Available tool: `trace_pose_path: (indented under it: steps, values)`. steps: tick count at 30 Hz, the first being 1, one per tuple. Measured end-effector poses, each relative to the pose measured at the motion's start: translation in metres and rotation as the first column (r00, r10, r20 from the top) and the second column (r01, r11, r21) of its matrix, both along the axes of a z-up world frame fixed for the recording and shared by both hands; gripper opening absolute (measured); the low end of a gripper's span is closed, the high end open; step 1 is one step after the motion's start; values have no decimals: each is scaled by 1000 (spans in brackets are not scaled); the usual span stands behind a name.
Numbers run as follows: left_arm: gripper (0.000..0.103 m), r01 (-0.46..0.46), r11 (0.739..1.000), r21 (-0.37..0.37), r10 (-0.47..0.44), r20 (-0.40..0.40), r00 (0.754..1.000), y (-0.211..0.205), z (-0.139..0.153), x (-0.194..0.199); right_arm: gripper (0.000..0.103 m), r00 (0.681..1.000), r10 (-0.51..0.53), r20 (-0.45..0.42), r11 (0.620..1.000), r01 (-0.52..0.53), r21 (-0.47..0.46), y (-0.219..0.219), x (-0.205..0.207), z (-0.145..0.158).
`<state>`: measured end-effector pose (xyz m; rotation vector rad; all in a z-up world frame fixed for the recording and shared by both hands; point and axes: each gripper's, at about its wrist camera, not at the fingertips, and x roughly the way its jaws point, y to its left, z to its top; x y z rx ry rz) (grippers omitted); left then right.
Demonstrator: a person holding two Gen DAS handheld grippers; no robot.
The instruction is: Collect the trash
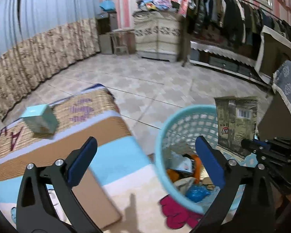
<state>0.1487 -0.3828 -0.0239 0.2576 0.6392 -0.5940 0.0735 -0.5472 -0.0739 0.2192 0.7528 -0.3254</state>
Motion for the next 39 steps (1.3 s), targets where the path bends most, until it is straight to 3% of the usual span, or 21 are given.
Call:
trace_pose_path:
  steps: [1, 3, 4, 5, 7, 11, 15, 19, 27, 35, 39]
  values:
    - [97, -10, 1000, -4, 10, 10, 1000, 8, 4, -1, 6, 1000, 1, -7, 1000, -1, -3, 1, 5, -2]
    - [98, -33, 999, -6, 33, 31, 999, 24, 11, -3, 31, 1000, -15, -21, 1000, 16, 8, 1, 13, -9]
    - [98, -40, 999, -7, 40, 42, 998, 28, 14, -4, 62, 999, -28, -18, 1000, 28, 10, 1, 14, -10]
    - [98, -49, 999, -12, 50, 58, 997, 34, 19, -6, 73, 999, -34, -14, 999, 34, 10, 1, 14, -11]
    - [98, -74, 997, -26, 76, 90, 993, 49, 28, -9, 73, 999, -36, -24, 999, 36, 10, 2, 16, -13]
    - [98, -112, 992, -49, 117, 116, 986, 79, 39, -18, 89, 999, -47, -23, 999, 47, -11, 11, 17, -10]
    - [98, -161, 985, -67, 170, 160, 972, 120, 49, -33, 93, 999, -47, -6, 997, 47, -62, 31, 10, 3]
    - [98, -213, 975, -64, 221, 173, 960, 162, 55, -46, 97, 997, -33, 74, 998, 37, -52, 63, -5, 27]
    - [98, -300, 952, -56, 303, 277, 912, 241, 67, -73, 98, 976, 86, 198, 986, -55, -157, 163, -24, 76]
    - [98, -380, 921, -89, 390, 258, 884, 313, 65, -84, 98, 953, 179, 245, 977, -144, -155, 243, -31, 83]
    - [98, -406, 906, -122, 423, 230, 876, 342, 59, -93, 98, 941, 213, 264, 965, -161, -206, 278, -36, 84]
